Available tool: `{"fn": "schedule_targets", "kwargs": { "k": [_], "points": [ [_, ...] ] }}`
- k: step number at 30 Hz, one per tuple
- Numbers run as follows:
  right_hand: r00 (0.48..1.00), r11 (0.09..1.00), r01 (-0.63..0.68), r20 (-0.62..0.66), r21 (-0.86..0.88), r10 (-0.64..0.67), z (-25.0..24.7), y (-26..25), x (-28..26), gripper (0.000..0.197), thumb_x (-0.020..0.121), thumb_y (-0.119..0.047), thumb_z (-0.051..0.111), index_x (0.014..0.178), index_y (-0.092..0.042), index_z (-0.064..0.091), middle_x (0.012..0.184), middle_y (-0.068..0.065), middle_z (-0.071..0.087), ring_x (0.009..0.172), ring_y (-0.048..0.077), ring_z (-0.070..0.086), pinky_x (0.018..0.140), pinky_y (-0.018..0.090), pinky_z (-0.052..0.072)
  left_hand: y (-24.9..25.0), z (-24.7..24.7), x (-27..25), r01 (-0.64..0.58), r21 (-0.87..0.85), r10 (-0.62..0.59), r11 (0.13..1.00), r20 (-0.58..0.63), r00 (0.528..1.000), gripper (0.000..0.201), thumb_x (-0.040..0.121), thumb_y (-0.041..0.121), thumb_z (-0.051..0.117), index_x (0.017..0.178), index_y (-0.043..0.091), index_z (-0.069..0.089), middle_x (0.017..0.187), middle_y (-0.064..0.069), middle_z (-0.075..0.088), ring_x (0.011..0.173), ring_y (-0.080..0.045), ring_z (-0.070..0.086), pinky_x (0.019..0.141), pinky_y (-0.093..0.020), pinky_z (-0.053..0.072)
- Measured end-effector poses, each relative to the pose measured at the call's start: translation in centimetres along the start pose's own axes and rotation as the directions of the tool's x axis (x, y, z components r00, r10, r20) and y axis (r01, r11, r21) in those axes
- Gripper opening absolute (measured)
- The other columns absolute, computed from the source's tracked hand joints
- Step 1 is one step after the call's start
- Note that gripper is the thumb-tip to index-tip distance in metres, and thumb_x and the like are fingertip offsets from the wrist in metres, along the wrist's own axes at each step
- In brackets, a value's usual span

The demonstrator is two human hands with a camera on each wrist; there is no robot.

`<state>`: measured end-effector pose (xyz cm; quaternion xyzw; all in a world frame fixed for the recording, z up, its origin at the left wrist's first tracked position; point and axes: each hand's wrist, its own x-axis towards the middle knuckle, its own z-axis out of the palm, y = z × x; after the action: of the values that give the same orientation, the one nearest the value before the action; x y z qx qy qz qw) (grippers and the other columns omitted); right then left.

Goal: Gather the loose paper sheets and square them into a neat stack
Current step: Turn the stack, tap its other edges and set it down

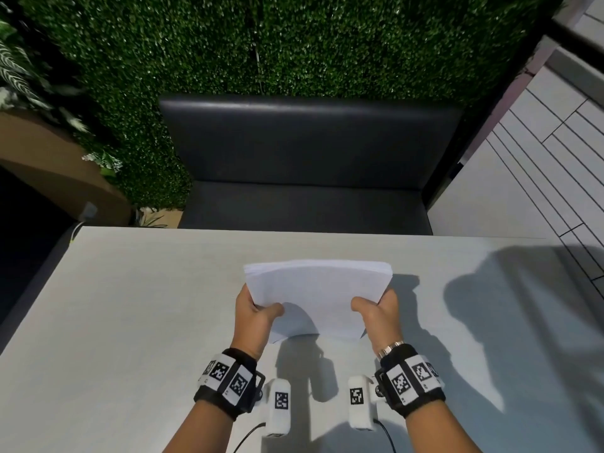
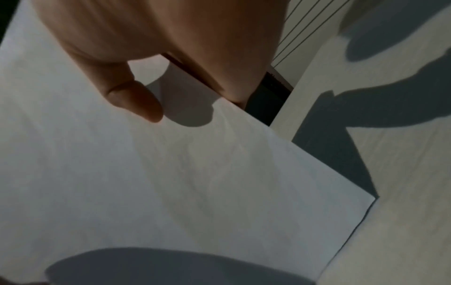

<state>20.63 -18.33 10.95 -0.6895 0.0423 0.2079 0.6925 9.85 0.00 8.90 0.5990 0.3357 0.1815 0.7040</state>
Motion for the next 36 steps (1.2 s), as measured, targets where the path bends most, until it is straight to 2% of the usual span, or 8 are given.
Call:
{"fn": "schedule_targets", "kwargs": {
  "k": [5, 8, 10, 16, 24, 28, 32, 36],
  "points": [
    [0.997, 0.996, -0.08, -0.011, -0.034, 0.079, -0.1, 1.6, 0.5, 0.046, 0.053, -0.004, 0.058, 0.098, 0.005, 0.063, 0.075, 0.005, 0.066, 0.064, 0.013, 0.064, 0.049, 0.019, 0.049, -1.0, 0.2, 0.1, 0.06, 0.024, -0.061, 0.998, 0.029, 0.998, 0.048, 0.055, 0.0, 0.063, 0.101, 0.012, 0.066, 0.091, -0.009, 0.071, 0.087, -0.027, 0.067, 0.066, -0.031, 0.053],
    [0.996, 0.995, -0.089, -0.009, -0.042, 0.089, 0.1, 2.0, 0.4, 0.039, 0.052, -0.002, 0.056, 0.089, 0.003, 0.064, 0.07, 0.005, 0.063, 0.053, 0.004, 0.062, 0.044, 0.015, 0.046, -1.8, 0.5, 0.3, 0.094, 0.032, -0.095, 0.995, 0.003, 0.996, 0.046, 0.054, 0.001, 0.063, 0.098, 0.013, 0.066, 0.092, -0.011, 0.071, 0.087, -0.03, 0.066, 0.066, -0.032, 0.052],
    [0.996, 0.995, -0.086, -0.01, -0.043, 0.086, 0.1, 2.4, 0.2, 0.034, 0.052, -0.001, 0.055, 0.085, 0.0, 0.064, 0.07, 0.005, 0.062, 0.058, 0.012, 0.061, 0.043, 0.014, 0.044, -2.1, 0.5, 0.4, 0.107, 0.028, -0.106, 0.994, -0.008, 0.994, 0.044, 0.054, 0.0, 0.064, 0.096, 0.014, 0.065, 0.091, -0.011, 0.07, 0.086, -0.028, 0.066, 0.065, -0.032, 0.052],
    [0.996, 0.992, -0.093, -0.018, -0.079, 0.092, -0.2, 3.8, 0.1, 0.035, 0.076, 0.021, 0.056, 0.076, -0.014, 0.063, 0.074, 0.002, 0.065, 0.069, 0.018, 0.06, 0.059, 0.024, 0.048, -3.3, 0.1, 0.6, 0.145, 0.043, -0.145, 0.988, -0.017, 0.989, 0.043, 0.076, -0.02, 0.057, 0.106, 0.01, 0.064, 0.096, -0.011, 0.07, 0.091, -0.027, 0.065, 0.07, -0.034, 0.051],
    [0.996, 0.991, -0.074, -0.051, -0.109, 0.068, -0.4, 4.3, 0.3, 0.027, 0.079, 0.011, 0.062, 0.089, -0.014, 0.065, 0.087, 0.001, 0.072, 0.083, 0.018, 0.068, 0.062, 0.023, 0.05, -4.1, -0.5, 0.9, 0.093, 0.171, -0.095, 0.981, 0.006, 0.995, 0.03, 0.083, -0.011, 0.063, 0.105, 0.01, 0.066, 0.1, -0.01, 0.073, 0.097, -0.025, 0.068, 0.071, -0.028, 0.053],
    [0.998, 0.988, -0.051, 0.037, -0.148, 0.057, -1.4, 3.3, 0.4, 0.032, 0.08, 0.01, 0.063, 0.097, -0.017, 0.067, 0.089, -0.005, 0.076, 0.079, 0.01, 0.072, 0.061, 0.018, 0.054, -3.3, -1.1, 1.5, 0.036, 0.22, -0.047, 0.975, 0.047, 0.998, 0.043, 0.076, -0.013, 0.069, 0.105, 0.019, 0.068, 0.099, -0.003, 0.077, 0.092, -0.017, 0.073, 0.076, -0.03, 0.059],
    [0.979, 0.944, -0.188, 0.024, -0.272, 0.201, -2.8, 5.4, 0.9, 0.031, 0.072, 0.01, 0.07, 0.09, -0.015, 0.072, 0.089, 0.003, 0.077, 0.082, 0.024, 0.073, 0.068, 0.032, 0.057, -5.1, -1.0, 1.6, 0.205, 0.322, -0.197, 0.924, -0.059, 0.979, 0.04, 0.065, -0.009, 0.071, 0.092, 0.018, 0.056, 0.076, -0.012, 0.068, 0.069, -0.027, 0.061, 0.065, -0.035, 0.055],
    [0.938, 0.807, -0.317, -0.037, -0.498, 0.345, -3.5, 9.4, 1.0, 0.019, 0.067, 0.002, 0.076, 0.081, -0.009, 0.07, 0.083, 0.005, 0.074, 0.081, 0.027, 0.069, 0.067, 0.031, 0.055, -8.3, -0.1, 0.2, 0.334, 0.468, -0.306, 0.818, -0.137, 0.942, 0.04, 0.071, -0.008, 0.065, 0.1, 0.015, 0.053, 0.086, -0.008, 0.065, 0.068, -0.019, 0.062, 0.052, -0.025, 0.049]
  ]
}}
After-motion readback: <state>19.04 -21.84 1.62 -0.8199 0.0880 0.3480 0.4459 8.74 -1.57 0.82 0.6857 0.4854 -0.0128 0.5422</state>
